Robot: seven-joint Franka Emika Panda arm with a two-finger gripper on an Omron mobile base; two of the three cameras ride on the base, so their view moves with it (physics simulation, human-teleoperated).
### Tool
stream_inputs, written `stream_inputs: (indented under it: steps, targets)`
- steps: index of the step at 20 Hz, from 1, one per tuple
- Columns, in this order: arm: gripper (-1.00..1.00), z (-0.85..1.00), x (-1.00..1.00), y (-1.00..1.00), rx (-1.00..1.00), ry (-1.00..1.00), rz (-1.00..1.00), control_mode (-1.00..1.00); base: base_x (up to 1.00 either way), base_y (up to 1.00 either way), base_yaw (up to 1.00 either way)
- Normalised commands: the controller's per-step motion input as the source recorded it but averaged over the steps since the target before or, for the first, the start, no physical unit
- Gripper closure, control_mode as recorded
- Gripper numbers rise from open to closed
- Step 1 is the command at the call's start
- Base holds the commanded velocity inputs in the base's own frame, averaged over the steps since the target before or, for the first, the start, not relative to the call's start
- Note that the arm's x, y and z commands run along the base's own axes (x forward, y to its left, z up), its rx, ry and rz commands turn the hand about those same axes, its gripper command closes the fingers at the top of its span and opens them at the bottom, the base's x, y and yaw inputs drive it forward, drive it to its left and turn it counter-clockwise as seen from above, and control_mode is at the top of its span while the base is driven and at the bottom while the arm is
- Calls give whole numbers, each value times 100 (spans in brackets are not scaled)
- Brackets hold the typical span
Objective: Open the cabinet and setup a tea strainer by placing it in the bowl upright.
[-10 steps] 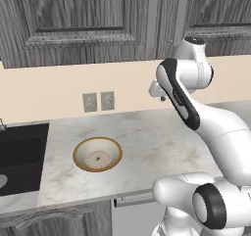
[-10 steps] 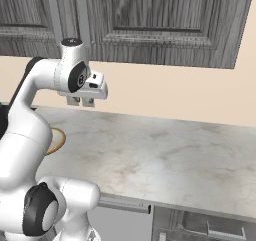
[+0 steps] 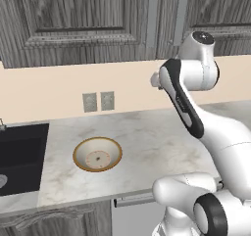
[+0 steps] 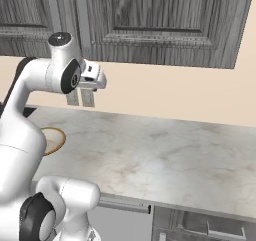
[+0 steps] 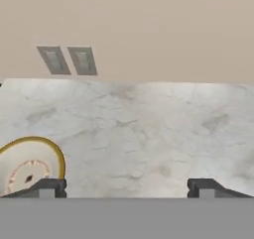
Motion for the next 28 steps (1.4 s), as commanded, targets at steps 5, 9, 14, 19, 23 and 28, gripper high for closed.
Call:
stream_inputs:
  steps: [5,9,14,19,23,28]
  targets:
    - [-100,92,3,-12,1,-35,-22,-100,0,0,0]
    - [-100,100,0,-9,10,-21,-22,-100,0,0,0]
    - [-100,84,-1,-2,15,-24,-2,-100,0,0,0]
    - [-100,13,2,-16,8,-2,7,-100,0,0,0]
    - [-100,12,2,-11,-14,-30,3,-100,0,0,0]
    - [-100,27,6,-2,-10,-15,6,-100,0,0,0]
